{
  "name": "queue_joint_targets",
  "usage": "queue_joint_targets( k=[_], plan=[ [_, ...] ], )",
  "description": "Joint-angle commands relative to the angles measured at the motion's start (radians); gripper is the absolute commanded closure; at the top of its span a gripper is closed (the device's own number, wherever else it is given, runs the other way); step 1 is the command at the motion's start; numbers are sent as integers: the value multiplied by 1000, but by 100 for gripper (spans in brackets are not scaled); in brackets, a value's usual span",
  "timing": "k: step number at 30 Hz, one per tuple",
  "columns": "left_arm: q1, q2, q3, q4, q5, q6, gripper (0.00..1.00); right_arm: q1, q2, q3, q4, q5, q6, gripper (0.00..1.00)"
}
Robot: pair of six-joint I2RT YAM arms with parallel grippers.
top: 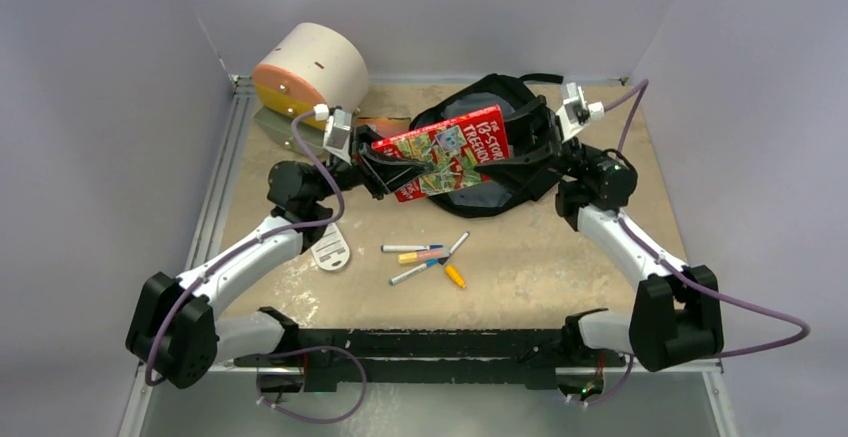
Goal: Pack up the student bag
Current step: Pick up the book from the center of the board.
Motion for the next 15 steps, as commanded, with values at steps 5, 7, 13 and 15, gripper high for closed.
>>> queue_joint_targets(
  k=[5, 7, 13, 15],
  plan=[
    [47, -155, 28, -458, -351, 160, 100, -10, -216, -77, -290, 119, -681, 10],
    [58, -164, 51, -621, -443, 180, 100, -10, -256, -37, -591, 284, -902, 9],
    [67, -155, 79, -832, -547, 204, 100, -9, -189, 94, -1036, 589, -1122, 11],
    [67, -146, 102, -900, -573, 206, 100, 0, -146, 122, -1078, 671, -1117, 11]
  ],
)
